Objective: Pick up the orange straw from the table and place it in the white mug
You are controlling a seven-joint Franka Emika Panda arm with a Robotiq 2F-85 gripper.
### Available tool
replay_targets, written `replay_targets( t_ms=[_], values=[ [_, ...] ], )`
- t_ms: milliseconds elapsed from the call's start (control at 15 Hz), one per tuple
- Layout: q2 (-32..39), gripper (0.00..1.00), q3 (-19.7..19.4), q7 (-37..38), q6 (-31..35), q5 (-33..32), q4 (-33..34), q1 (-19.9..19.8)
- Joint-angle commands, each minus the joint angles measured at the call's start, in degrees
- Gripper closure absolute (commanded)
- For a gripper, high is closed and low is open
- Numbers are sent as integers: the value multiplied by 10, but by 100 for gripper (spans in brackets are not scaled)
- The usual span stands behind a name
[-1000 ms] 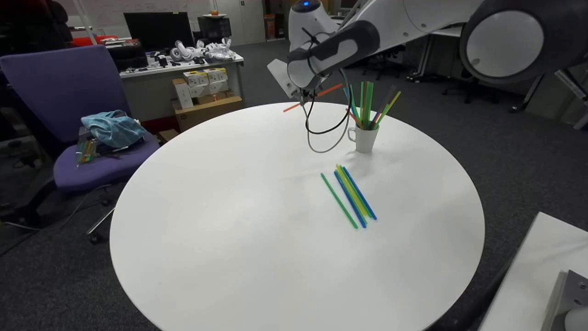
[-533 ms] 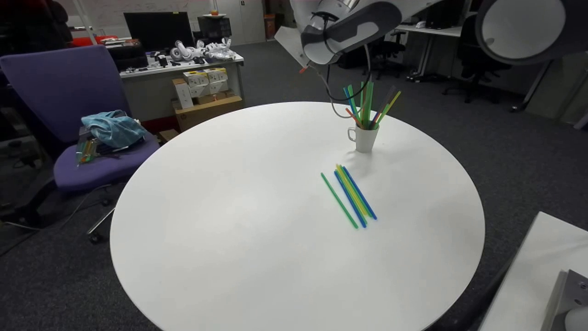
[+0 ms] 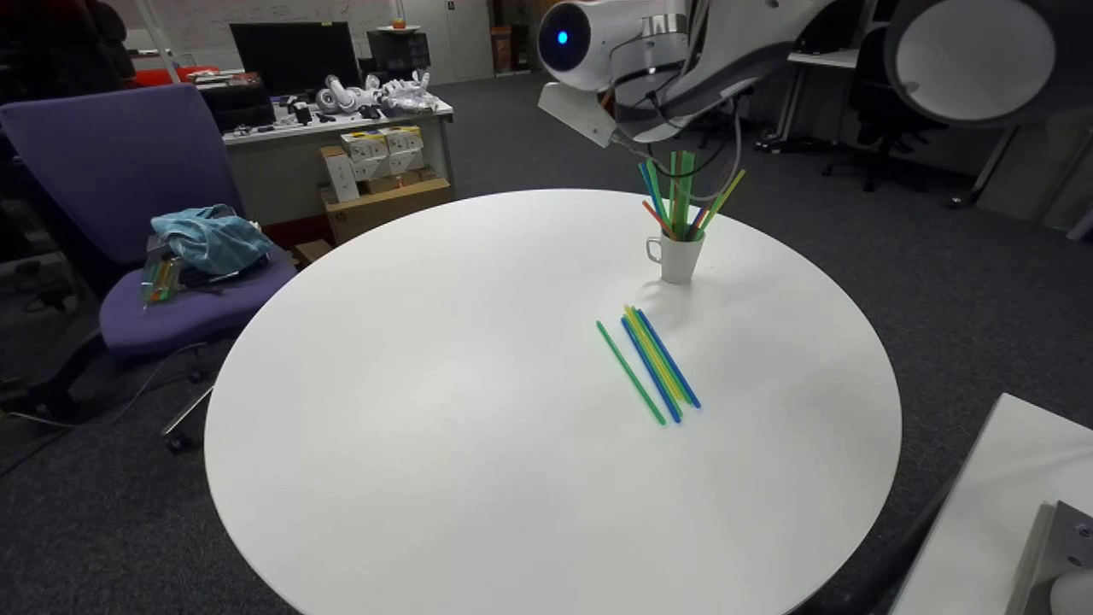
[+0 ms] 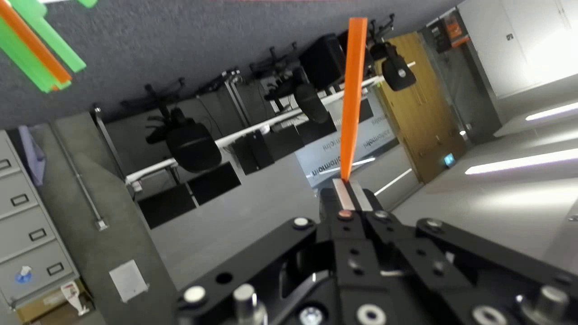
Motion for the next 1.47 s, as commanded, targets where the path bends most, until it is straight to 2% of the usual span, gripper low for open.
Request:
replay_targets(
  t_ms=[0, 67, 133, 200, 333, 400, 467, 600, 867, 1133, 1400],
  values=[
    [-34, 100, -45, 79, -33, -159, -76, 56],
    [-46, 100, -44, 85, -53, -205, -94, 64],
    [-39, 100, -83, 81, -53, -217, -113, 94],
    [-46, 100, -89, 68, -59, -244, -131, 103],
    [-57, 100, -111, 37, -33, -280, -169, 123],
    [-110, 100, -28, 29, -50, -353, -191, 80],
    [-129, 100, -8, 29, -42, -386, -213, 70],
    [-172, 100, 70, 26, -53, -439, -255, 20],
    [-231, 100, 218, -22, -73, -472, -315, -113],
    [-263, 100, 290, -85, -77, -446, -332, -207],
    [-273, 100, 327, -102, -69, -440, -343, -255]
  ],
)
